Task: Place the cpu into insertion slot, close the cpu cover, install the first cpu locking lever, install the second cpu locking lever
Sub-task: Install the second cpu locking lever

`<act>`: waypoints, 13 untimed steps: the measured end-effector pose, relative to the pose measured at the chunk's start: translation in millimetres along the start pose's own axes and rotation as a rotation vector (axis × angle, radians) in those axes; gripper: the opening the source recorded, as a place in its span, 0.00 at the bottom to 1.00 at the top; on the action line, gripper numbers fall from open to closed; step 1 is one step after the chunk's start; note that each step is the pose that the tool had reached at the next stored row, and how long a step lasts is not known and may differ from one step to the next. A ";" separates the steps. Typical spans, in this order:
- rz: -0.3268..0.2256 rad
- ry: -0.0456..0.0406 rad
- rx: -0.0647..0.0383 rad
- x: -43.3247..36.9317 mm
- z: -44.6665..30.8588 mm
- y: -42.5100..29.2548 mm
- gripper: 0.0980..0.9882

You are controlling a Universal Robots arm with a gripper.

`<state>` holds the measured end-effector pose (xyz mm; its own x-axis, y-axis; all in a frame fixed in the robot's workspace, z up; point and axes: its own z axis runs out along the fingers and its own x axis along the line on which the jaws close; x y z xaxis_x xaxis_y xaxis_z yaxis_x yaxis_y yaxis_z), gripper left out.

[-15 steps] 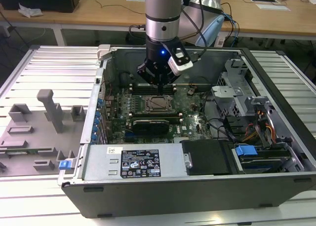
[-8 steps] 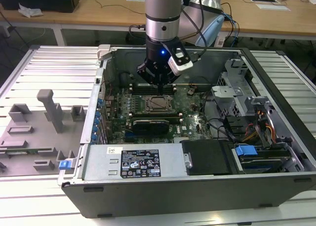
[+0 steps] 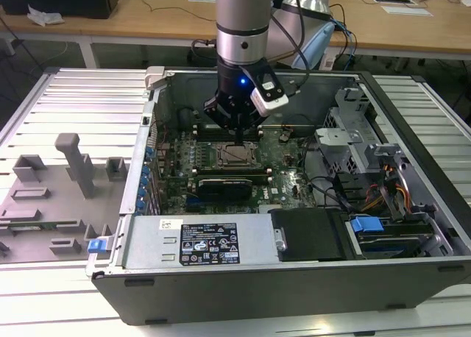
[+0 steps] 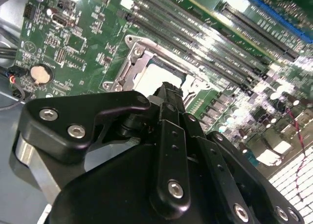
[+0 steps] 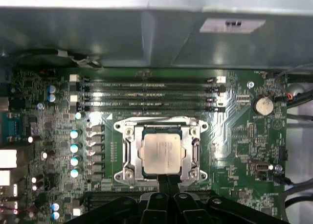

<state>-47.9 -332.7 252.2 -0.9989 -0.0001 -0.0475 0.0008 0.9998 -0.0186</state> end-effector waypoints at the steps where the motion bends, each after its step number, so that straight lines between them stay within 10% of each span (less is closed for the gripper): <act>1: 0.000 0.0000 0.000 0.2 0.0 -1.6 0.01; 5: 0.000 -0.0001 0.000 1.3 0.3 -17.1 0.01; 13: 0.001 -0.0005 -0.019 7.1 2.1 -24.0 0.01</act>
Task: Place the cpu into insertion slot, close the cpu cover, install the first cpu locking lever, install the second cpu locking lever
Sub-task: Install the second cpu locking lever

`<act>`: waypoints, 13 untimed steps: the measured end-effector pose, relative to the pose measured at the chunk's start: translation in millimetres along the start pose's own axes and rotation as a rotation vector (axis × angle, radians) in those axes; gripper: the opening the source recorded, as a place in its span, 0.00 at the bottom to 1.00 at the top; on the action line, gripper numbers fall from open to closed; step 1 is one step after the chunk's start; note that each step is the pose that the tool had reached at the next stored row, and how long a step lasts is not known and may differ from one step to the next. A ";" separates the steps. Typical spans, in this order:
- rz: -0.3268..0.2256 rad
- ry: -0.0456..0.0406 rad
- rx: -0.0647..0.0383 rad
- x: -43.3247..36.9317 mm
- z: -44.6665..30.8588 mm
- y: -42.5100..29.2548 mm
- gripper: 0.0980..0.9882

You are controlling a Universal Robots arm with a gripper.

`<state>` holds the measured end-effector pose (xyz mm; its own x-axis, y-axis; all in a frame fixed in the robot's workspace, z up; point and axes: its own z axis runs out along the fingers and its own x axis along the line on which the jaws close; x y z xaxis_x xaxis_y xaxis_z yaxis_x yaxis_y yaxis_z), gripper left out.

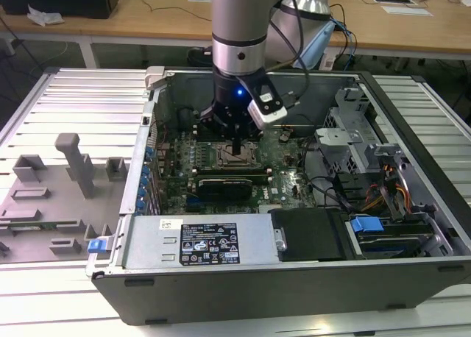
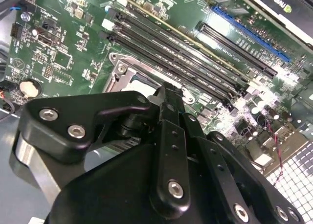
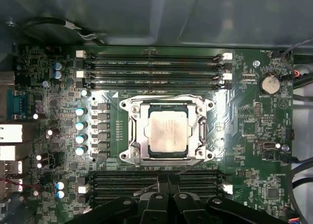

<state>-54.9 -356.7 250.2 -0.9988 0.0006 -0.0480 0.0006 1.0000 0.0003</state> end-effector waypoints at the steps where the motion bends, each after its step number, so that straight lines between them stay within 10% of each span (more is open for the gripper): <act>1: 0.000 -0.0004 -0.008 0.7 0.3 -1.1 0.01; 8: 0.003 -0.0016 -0.064 8.2 4.8 -8.9 0.01; 13: 0.004 -0.0016 -0.082 14.5 10.4 -14.4 0.01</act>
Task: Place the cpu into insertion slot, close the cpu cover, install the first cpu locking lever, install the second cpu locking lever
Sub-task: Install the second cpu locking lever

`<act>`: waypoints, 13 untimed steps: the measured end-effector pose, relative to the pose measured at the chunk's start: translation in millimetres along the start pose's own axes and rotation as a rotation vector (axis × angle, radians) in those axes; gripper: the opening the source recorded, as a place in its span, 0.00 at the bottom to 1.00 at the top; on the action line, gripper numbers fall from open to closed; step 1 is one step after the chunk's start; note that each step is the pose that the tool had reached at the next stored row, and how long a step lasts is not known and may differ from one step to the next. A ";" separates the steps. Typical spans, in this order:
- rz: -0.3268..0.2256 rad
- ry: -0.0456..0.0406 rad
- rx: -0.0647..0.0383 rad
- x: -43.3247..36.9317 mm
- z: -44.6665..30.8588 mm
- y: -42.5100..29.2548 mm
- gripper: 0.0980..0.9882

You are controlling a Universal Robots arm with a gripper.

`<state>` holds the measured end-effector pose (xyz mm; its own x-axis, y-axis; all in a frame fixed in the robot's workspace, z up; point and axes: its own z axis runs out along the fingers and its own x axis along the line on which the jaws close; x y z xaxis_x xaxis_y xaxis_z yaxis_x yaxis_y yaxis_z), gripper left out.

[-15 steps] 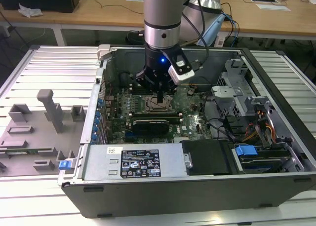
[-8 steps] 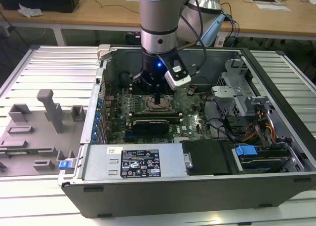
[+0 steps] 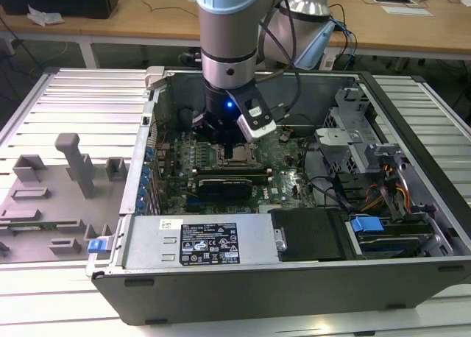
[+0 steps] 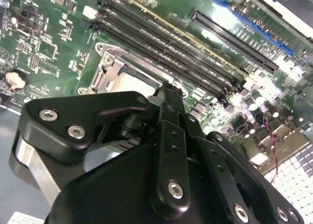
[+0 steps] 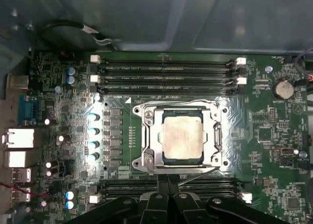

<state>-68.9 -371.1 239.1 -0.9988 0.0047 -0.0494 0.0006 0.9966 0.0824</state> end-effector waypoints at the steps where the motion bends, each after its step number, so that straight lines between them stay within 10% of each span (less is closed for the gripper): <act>1: 0.001 0.0000 -0.009 0.3 0.9 -5.4 0.01; 5: 0.002 -0.0002 -0.031 0.5 4.4 -13.0 0.01; 13: 0.002 -0.0001 -0.037 1.3 11.1 -13.7 0.01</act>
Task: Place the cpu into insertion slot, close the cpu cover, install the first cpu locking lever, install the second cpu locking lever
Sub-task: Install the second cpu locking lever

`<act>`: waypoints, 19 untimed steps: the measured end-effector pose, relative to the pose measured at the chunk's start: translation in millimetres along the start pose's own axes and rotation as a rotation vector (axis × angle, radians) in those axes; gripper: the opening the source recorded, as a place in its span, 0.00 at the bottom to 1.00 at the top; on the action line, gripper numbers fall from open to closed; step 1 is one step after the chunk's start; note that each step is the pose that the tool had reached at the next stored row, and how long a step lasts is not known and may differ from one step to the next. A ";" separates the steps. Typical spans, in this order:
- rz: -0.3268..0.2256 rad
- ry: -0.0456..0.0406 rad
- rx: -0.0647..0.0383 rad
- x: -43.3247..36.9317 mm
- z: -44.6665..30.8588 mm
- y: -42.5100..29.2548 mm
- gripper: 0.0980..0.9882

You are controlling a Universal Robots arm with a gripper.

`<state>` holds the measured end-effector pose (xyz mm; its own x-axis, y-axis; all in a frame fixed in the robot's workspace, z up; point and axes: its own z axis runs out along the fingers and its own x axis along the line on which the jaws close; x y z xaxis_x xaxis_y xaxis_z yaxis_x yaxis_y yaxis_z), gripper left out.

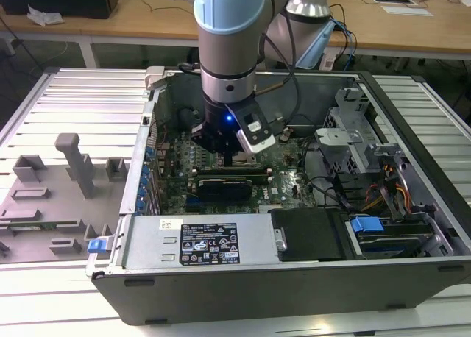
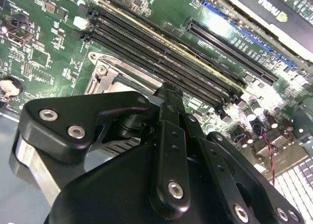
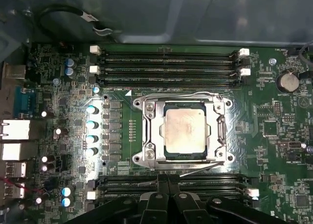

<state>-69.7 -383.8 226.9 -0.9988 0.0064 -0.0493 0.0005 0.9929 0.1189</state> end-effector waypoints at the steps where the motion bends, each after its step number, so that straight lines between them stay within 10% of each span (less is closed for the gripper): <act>1: 0.000 0.0001 -0.001 0.2 0.6 -0.1 0.01; 9: 0.001 0.0000 -0.014 3.2 2.9 -1.7 0.01; 19: 0.005 -0.0002 -0.082 9.3 8.3 -6.5 0.01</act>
<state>-78.5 -389.2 217.4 -0.9987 0.0117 -0.0487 0.0018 0.9799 0.1995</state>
